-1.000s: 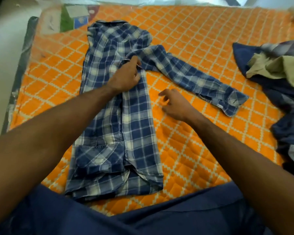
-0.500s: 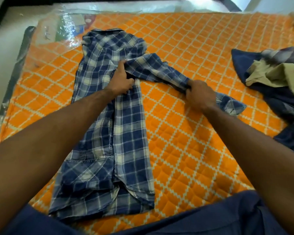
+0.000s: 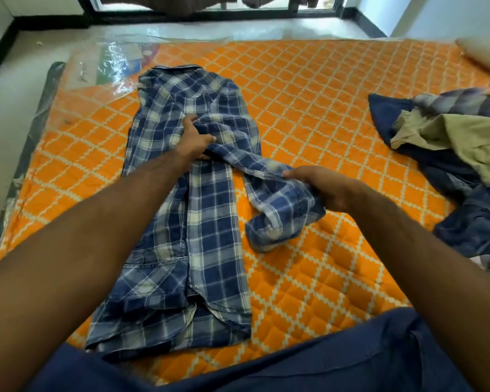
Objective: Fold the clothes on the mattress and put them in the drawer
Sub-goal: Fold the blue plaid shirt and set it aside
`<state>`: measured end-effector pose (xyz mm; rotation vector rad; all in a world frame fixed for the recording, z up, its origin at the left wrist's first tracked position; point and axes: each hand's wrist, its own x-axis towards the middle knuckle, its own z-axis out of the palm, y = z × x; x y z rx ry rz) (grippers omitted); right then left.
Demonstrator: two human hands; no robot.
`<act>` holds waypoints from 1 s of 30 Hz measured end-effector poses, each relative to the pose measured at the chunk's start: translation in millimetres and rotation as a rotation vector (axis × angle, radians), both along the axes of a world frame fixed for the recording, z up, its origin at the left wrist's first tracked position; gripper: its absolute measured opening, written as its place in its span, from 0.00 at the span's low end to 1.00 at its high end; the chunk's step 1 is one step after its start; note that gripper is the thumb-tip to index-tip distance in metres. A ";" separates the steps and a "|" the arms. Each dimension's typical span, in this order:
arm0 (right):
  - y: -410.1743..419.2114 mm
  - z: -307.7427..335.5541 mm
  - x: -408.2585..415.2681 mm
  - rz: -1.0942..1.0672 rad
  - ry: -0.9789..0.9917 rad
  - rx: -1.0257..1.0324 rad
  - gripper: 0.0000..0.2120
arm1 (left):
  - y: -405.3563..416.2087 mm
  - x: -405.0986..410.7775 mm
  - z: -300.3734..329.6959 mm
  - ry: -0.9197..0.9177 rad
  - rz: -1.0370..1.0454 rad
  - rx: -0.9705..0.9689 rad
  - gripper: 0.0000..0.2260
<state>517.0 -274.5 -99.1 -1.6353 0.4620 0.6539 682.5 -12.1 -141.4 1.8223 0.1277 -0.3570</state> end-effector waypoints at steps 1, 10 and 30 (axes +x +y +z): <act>3.6 -0.5 -5.4 0.028 0.026 0.002 0.15 | 0.3 -1.9 -1.6 0.010 0.010 -0.024 0.30; 26.0 10.0 -27.2 0.104 -0.123 -0.074 0.18 | -23.8 -60.3 1.5 -0.059 0.302 -0.025 0.27; 54.1 23.0 -65.9 -0.456 0.045 0.317 0.08 | -43.6 -190.1 36.7 0.453 0.090 -0.573 0.07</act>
